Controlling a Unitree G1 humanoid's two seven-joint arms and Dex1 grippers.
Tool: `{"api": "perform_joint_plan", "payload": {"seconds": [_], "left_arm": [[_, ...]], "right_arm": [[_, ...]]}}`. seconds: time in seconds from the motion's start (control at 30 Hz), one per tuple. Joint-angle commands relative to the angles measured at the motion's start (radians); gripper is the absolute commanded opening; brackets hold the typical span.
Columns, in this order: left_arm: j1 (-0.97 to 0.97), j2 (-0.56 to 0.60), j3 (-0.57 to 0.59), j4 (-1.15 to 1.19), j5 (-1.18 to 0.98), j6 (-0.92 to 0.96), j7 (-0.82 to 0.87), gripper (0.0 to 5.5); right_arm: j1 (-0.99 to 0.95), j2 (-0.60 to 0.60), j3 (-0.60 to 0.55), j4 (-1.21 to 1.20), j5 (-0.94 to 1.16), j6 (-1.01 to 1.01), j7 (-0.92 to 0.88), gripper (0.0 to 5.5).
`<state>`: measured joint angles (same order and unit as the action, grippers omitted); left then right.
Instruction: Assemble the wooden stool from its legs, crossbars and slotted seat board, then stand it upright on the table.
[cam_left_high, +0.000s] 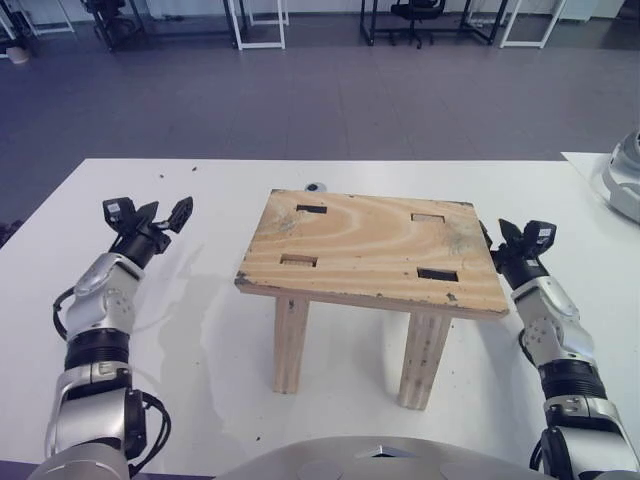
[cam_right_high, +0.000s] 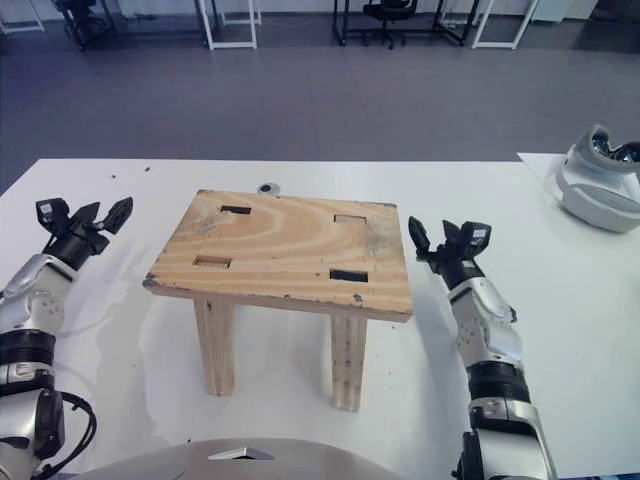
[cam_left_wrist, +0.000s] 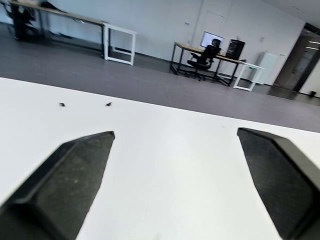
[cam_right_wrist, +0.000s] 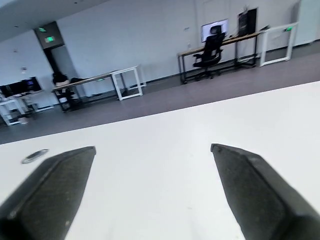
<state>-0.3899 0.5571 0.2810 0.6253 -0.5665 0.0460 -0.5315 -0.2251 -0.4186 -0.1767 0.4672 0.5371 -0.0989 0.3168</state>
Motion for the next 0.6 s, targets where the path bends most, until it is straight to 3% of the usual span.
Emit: {"api": "perform_joint_plan", "payload": {"seconds": [0.03,0.27,0.6], "left_arm": [[-0.059,-0.003,-0.015,0.078,0.107,-0.086,0.002,4.53],[-0.064,-0.007,-0.022,-0.019,0.15,-0.068,-0.042,4.53],[0.073,-0.048,0.036,-0.21,0.166,0.037,0.084,4.53]], "right_arm": [[-0.094,0.006,-0.007,0.06,-0.158,-0.126,-0.073,4.31],[-0.113,0.033,-0.029,0.089,-0.216,-0.135,-0.053,4.31],[-0.113,-0.003,-0.104,0.116,-0.246,-0.059,-0.106,4.31]]}}
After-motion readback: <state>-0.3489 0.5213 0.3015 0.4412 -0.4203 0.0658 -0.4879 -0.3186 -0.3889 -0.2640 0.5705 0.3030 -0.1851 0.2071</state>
